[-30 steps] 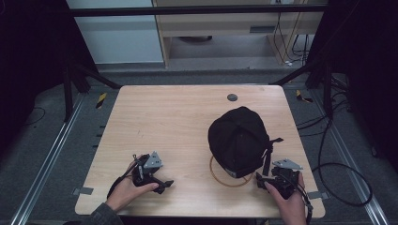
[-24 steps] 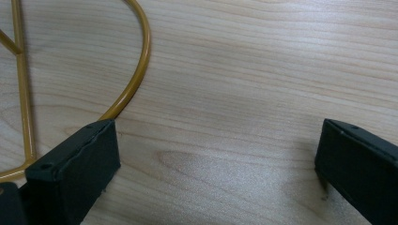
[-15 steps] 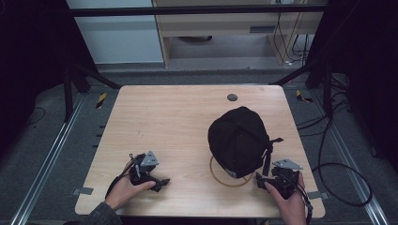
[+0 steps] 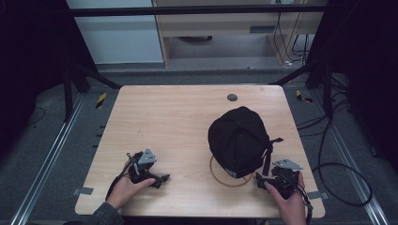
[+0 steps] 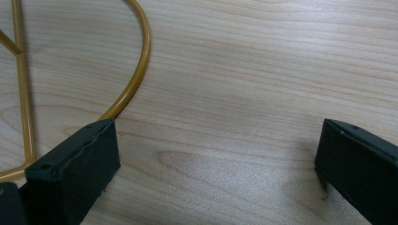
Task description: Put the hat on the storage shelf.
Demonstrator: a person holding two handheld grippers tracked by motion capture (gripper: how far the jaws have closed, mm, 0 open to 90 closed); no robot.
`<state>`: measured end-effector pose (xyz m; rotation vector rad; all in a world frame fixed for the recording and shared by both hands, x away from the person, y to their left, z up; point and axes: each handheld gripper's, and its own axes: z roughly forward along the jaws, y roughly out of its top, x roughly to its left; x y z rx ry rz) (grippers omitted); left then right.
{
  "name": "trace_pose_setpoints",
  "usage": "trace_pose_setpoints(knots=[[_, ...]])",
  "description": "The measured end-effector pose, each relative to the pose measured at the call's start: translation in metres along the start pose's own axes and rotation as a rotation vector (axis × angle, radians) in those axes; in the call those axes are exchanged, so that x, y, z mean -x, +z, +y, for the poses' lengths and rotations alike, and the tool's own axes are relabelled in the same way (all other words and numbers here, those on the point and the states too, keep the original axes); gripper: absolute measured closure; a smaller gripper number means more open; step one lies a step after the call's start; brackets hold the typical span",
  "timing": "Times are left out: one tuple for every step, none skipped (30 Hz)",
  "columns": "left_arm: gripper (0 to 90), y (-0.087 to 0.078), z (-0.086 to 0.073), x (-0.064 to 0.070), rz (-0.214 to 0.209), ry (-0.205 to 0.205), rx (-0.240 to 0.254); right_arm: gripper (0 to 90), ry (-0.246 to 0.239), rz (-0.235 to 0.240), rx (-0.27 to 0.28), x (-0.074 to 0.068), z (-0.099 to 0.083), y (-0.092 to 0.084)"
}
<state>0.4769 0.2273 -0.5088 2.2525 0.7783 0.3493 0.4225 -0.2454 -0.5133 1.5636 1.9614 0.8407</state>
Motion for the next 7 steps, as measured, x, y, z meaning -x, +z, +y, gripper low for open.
trace_pose_setpoints(knots=[[0.0,0.0000,-0.0001,0.0001,0.001,-0.001,0.000,0.4,0.000,0.000,0.000,0.0000,0.0000,0.0000],[0.0,-0.0002,-0.0002,0.0003,0.004,-0.004,0.000,0.4,0.000,0.000,0.000,0.0000,0.0000,0.0000],[0.0,-0.0003,-0.0002,0.0006,0.008,-0.008,-0.001,0.4,0.001,0.000,0.000,-0.0001,0.0000,0.0000],[0.0,-0.0004,-0.0004,0.0012,0.013,-0.013,-0.001,0.4,0.001,0.000,0.000,0.0000,0.0000,0.0000],[0.0,-0.0003,-0.0003,0.0022,0.022,-0.022,-0.001,0.4,0.000,0.000,0.000,0.0000,0.0000,-0.0001],[0.0,-0.0001,-0.0001,0.0033,0.028,-0.030,-0.001,0.4,0.000,0.000,0.000,0.0000,0.0000,-0.0001],[0.0,0.0001,0.0001,0.0039,0.032,-0.034,-0.002,0.4,0.000,0.001,0.000,0.0000,0.0000,-0.0001]])
